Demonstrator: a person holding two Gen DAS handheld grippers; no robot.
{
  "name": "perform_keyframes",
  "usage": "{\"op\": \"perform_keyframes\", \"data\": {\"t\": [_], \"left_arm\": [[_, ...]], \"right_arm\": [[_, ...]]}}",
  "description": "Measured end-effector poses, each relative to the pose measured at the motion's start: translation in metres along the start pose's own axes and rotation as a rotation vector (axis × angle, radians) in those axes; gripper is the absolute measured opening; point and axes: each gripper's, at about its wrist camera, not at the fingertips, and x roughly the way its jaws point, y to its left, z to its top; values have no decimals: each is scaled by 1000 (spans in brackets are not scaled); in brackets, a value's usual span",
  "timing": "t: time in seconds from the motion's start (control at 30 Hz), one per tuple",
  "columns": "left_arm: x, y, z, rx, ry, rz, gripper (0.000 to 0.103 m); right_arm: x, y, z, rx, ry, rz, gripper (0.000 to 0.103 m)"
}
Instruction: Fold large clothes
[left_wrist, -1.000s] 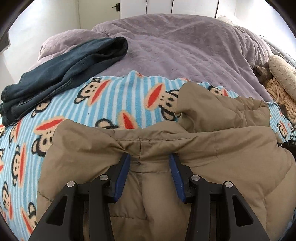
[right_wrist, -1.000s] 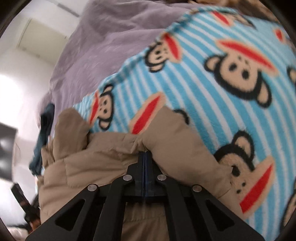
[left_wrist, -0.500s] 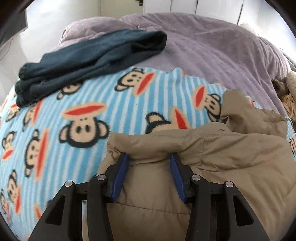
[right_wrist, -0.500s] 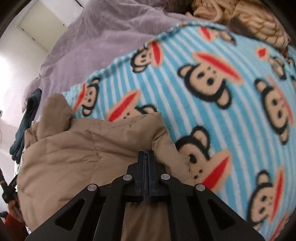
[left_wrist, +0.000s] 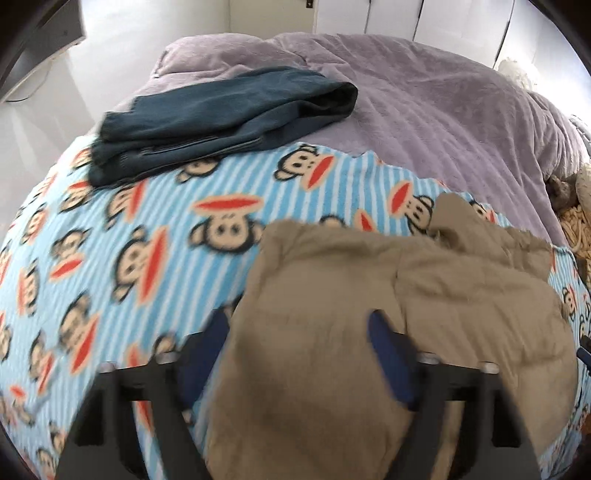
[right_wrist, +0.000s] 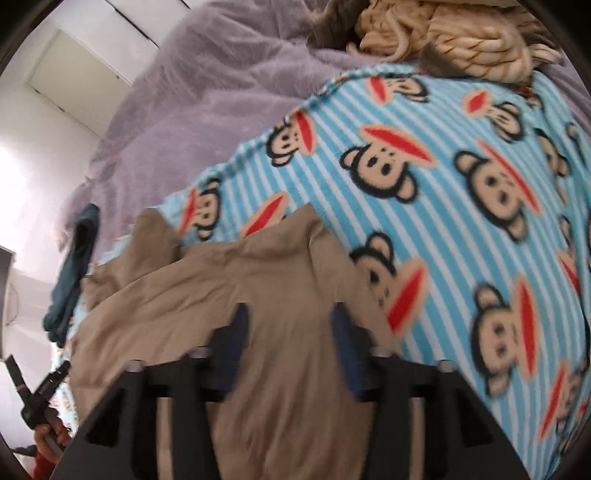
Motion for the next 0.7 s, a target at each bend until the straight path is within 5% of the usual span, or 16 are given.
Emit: {"op": "perform_keyframes", "data": {"t": [0.4, 0.47, 0.67, 0.7], "left_arm": [[-46, -10, -93, -11, 126, -32, 82], [-49, -11, -103, -16, 121, -29, 103], [-47, -9, -120, -71, 145, -67, 103], [-46, -9, -123, -84, 154, -80, 103]], "right_arm": [[-55, -8, -109, 106, 103, 90, 75], [-54, -7, -123, 112, 130, 100, 80], [-44, -8, -145, 184, 174, 159, 86], [-42, -7, -147, 189, 178, 164, 93]]}}
